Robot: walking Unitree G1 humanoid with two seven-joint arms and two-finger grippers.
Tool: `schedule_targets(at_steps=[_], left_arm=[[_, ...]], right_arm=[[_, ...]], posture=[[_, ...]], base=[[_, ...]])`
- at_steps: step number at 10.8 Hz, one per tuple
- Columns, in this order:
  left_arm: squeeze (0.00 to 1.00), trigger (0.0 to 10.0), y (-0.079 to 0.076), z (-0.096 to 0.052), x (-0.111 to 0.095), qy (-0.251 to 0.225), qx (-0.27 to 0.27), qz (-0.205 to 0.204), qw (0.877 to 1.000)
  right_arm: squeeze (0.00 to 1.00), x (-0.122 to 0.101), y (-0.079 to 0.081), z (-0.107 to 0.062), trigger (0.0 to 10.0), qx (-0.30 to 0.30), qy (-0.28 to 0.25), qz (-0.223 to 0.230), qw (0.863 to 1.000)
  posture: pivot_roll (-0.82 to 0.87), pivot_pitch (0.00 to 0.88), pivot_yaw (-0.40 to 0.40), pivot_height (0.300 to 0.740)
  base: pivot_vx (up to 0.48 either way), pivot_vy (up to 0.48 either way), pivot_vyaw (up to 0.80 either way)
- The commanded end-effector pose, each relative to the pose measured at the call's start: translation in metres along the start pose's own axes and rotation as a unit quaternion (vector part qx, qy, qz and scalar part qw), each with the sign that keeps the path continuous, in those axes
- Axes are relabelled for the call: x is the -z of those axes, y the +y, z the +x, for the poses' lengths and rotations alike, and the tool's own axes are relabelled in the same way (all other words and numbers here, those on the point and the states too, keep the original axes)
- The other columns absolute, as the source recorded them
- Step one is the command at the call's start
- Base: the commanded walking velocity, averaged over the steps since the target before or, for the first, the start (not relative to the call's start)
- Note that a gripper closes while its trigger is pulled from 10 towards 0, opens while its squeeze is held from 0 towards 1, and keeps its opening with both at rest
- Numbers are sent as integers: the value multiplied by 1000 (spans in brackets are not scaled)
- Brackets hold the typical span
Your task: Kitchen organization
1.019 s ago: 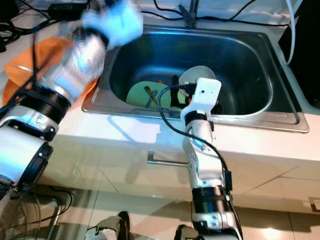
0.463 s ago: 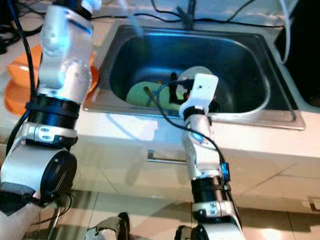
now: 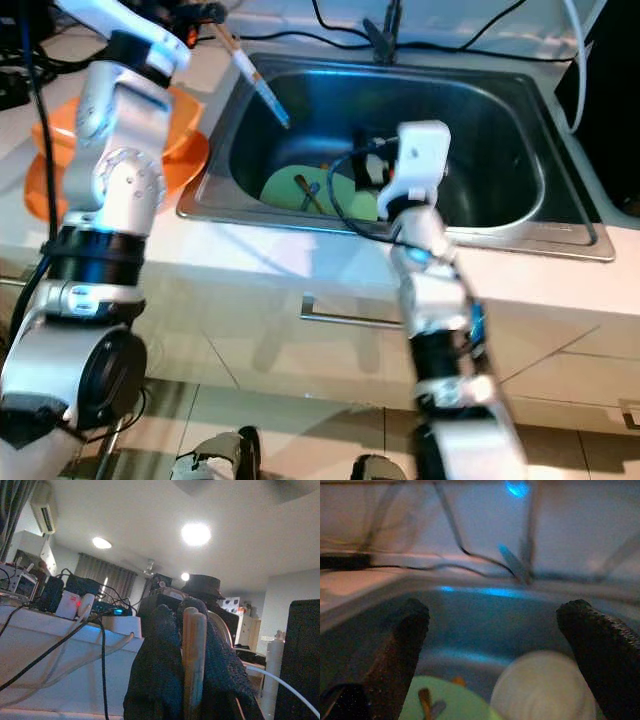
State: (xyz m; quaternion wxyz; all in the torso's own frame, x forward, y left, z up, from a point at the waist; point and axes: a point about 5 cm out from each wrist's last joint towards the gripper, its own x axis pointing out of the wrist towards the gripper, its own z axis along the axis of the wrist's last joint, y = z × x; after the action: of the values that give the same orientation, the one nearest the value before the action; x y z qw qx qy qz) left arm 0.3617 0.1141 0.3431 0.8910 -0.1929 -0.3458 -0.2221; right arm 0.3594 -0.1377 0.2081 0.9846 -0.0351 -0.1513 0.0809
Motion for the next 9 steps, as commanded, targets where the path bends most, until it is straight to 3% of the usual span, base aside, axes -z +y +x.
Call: schedule_targets(at_steps=[1, 2, 4, 5, 6, 9], left_arm=[[0, 10000, 2, -2, -4, -3, 2, -2, 1000], [0, 10000, 3, -4, -4, -2, -1, -2, 1000], [0, 10000, 2, -7, -1, 7, -1, 2, 1000], [0, 10000, 2, -8, -1, 10, 0, 4, 1000], [0, 10000, 3, -11, 3, 19, -3, 13, 1000], [0, 10000, 1, -14, 11, 34, -3, 6, 999]], right_arm=[[1000, -11, 6, 3, 10000, -34, -27, -17, 999], [1000, -15, 8, 4, 10000, -50, -33, -27, 998], [1000, -19, 23, 1, 10000, -145, -40, -46, 988], [722, -17, 27, -2, 10000, -171, -33, -53, 983], [0, -7, 31, -6, 10000, -198, -6, -54, 979], [0, 1, 43, -12, 10000, -239, 9, -59, 969]], posture=[[21, 29, 24, 740], [21, 25, 23, 740], [22, 9, 24, 740], [25, 1, 23, 740], [24, 0, 21, 740], [26, 0, 22, 740]], base=[[0, 0, 0], [0, 0, 0], [0, 0, 0], [0, 0, 0], [0, 0, 0], [0, 0, 0]])
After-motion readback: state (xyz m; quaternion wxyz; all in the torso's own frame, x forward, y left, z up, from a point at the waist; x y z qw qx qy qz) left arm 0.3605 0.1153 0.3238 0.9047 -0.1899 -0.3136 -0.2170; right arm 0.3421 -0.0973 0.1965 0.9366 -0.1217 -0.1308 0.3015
